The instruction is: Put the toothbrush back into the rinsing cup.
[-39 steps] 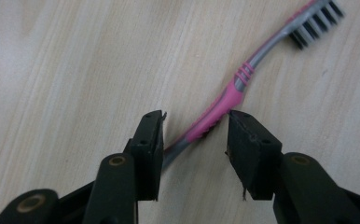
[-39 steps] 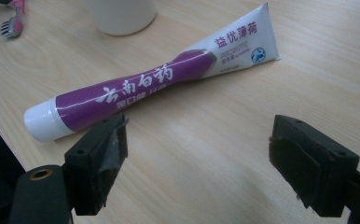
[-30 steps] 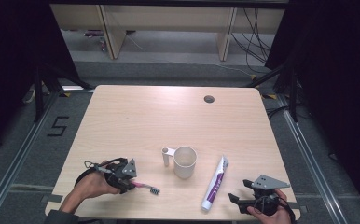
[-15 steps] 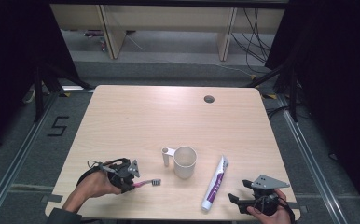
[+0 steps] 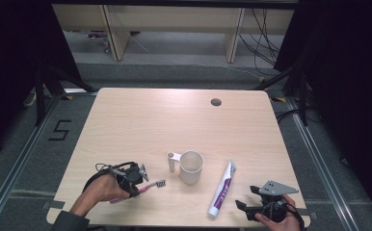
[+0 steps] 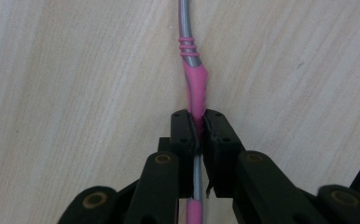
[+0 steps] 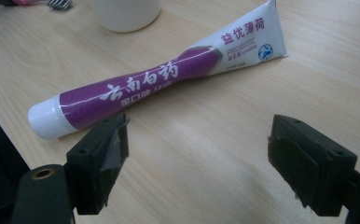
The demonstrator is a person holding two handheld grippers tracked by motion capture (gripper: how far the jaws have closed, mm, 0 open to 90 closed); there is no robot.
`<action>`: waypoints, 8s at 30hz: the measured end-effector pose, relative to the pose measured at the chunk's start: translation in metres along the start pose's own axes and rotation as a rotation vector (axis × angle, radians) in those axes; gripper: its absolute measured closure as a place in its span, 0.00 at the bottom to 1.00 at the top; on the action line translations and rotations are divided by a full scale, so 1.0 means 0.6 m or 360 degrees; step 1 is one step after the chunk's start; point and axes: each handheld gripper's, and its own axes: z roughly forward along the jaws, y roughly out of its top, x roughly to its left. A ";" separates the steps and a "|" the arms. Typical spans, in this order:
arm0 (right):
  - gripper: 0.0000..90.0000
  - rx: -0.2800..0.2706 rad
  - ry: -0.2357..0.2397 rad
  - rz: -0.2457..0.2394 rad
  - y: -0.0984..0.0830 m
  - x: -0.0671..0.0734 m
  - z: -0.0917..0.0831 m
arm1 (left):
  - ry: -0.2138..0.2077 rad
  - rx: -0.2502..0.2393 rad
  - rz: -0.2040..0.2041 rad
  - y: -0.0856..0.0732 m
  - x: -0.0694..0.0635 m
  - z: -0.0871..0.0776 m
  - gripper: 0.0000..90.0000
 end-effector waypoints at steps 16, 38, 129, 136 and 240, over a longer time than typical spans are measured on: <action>0.25 -0.0003 0.0004 -0.0005 0.000 0.002 0.000 | 0.0024 0.0111 -0.0043 0.016 -0.006 0.001 0.93; 0.26 -0.0003 0.0001 0.0000 -0.001 -0.003 0.000 | 0.0042 -0.0186 -0.0107 -0.026 -0.011 -0.072 0.93; 0.26 -0.0017 0.0037 0.0070 -0.003 -0.008 -0.001 | 0.0417 -0.1934 -0.0506 0.066 -0.015 -0.118 0.93; 0.26 -0.0033 0.0019 0.0049 -0.004 -0.009 0.000 | 0.0417 -0.1962 -0.0498 0.090 -0.014 -0.116 0.93; 0.26 -0.0020 0.0050 0.0113 -0.004 -0.007 -0.001 | 0.0293 -0.1564 -0.0559 -0.040 -0.090 -0.040 0.29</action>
